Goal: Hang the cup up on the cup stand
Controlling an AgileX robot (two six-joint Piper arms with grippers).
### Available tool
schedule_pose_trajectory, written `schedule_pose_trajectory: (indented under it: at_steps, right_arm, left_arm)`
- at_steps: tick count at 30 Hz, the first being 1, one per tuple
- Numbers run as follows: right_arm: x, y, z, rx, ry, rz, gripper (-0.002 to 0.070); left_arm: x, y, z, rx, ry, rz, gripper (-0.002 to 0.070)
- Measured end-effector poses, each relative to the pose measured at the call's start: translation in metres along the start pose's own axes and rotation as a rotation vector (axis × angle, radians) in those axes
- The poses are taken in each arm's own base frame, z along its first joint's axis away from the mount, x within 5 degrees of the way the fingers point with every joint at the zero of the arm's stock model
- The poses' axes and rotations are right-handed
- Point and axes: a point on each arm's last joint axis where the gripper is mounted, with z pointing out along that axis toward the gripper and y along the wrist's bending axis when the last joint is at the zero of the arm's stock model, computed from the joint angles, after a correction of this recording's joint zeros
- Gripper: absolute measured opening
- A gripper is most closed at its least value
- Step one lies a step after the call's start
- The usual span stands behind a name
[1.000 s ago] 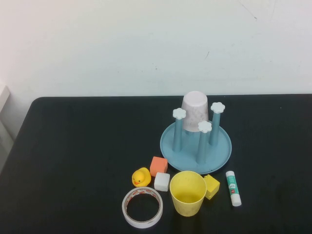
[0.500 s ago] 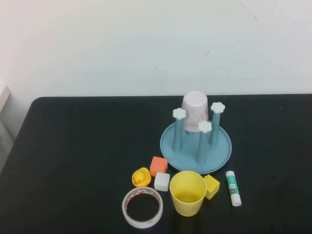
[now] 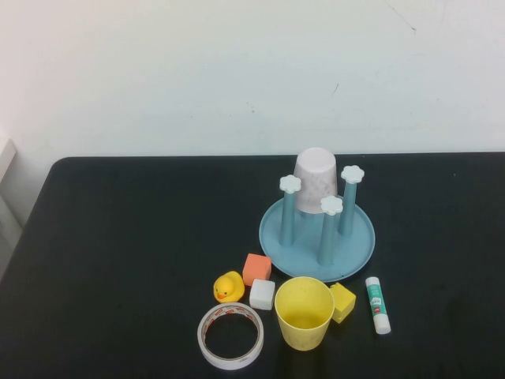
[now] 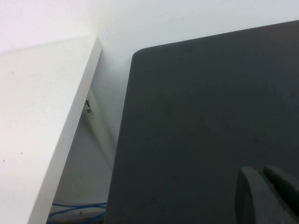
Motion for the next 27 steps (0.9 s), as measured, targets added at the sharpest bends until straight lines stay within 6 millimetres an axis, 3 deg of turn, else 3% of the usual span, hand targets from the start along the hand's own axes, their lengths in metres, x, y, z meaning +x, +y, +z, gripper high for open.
schedule_pose_trajectory:
  at_steps: [16, 21, 24, 25, 27]
  right_arm:
    - [0.000, 0.000, 0.000, -0.001, 0.000, -0.001, 0.0010]
    - [-0.001, 0.003, 0.000, -0.032, -0.006, 0.070, 0.0010]
    - [-0.002, 0.008, 0.000, -0.095, -0.012, 0.240, 0.0010]
    - [-0.003, 0.015, -0.001, -0.171, -0.008, 0.470, 0.0010]
    - [-0.006, 0.020, -0.002, -0.247, -0.005, 0.693, 0.0010]
  left_arm:
    - [0.000, 0.000, 0.000, 0.000, 0.000, 0.000, -0.0001]
    - [0.000, 0.000, 0.000, 0.004, -0.001, -0.014, -0.0001]
    - [-0.003, -0.004, 0.000, 0.050, -0.026, -0.217, -0.0001]
    - [-0.006, -0.009, -0.001, 0.119, -0.041, -0.501, -0.0001]
    - [-0.010, -0.013, -0.001, 0.180, -0.057, -0.740, -0.0001]
